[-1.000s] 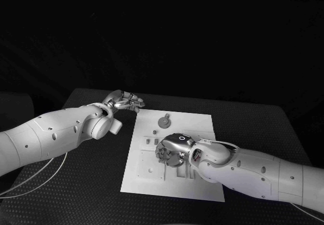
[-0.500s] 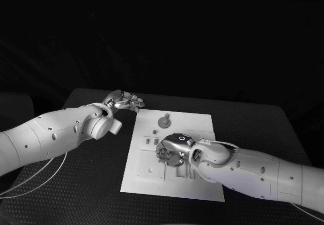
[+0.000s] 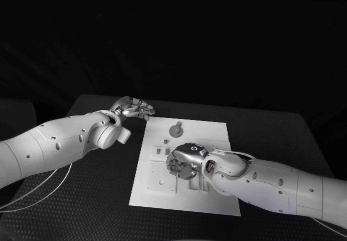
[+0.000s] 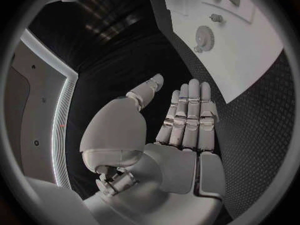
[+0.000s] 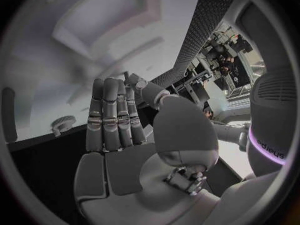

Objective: Assemble the parts on the task board

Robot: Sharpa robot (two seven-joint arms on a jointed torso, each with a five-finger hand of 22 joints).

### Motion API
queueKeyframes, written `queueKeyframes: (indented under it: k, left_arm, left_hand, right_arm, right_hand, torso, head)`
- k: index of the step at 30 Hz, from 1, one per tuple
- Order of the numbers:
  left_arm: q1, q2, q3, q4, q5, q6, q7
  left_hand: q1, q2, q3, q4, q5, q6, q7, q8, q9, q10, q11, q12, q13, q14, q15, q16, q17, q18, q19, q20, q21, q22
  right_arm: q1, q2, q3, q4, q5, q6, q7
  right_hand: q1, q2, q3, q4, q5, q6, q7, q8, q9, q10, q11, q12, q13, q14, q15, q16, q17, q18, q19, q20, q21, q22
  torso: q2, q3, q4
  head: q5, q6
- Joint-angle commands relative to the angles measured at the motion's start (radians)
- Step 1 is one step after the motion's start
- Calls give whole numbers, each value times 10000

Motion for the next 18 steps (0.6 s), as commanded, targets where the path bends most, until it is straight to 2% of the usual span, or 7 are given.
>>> queueKeyframes:
  k: [1, 7, 18]
  left_arm:
    - [27, 4, 6, 30, 49, 43, 95]
    - [28, 0, 6, 34, 49, 48, 91]
    - [29, -2, 6, 32, 49, 78, 70]
  left_hand:
    - [-61, -37, 10, 71, -41, -70, -27, -17, 4, -88, 8, 9, -10, 73, -7, -32, 16, -45, 71, 7, -19, -9]
    - [-59, -41, 9, 70, -41, -72, -27, -15, 4, -90, 9, 9, -11, 73, -7, -38, 22, -45, 69, 7, -20, -12]
    - [-58, -42, 9, 71, -41, -73, -27, -14, 5, -91, 9, 8, -13, 72, -7, -42, 27, -46, 68, 7, -20, -15]
  right_arm:
    - [-29, 35, -109, -27, -100, 379, 42]
    - [-29, 63, -199, -31, -101, 391, 7]
    - [-29, 70, -223, -92, -45, 215, -39]
  right_hand:
    - [-87, -12, 46, -24, 10, 37, 7, 29, 2, 71, -31, -46, 11, 76, 5, -8, -14, 140, 68, -30, -28, 8]
    - [-104, -11, 38, -18, 10, 35, 10, 29, 3, 73, -30, -49, 12, 76, 6, -10, -16, 140, 69, -27, -30, 10]
    - [-108, -10, 36, -17, 10, 34, 10, 29, 3, 74, -29, -51, 13, 76, 6, -11, -16, 140, 69, -26, -31, 11]
  torso:
    - [-3, 3, 2]
    - [1, 3, 1]
    - [3, 8, -3]
  head:
    - [-3, -20]
    - [-5, -51]
    - [-9, -54]
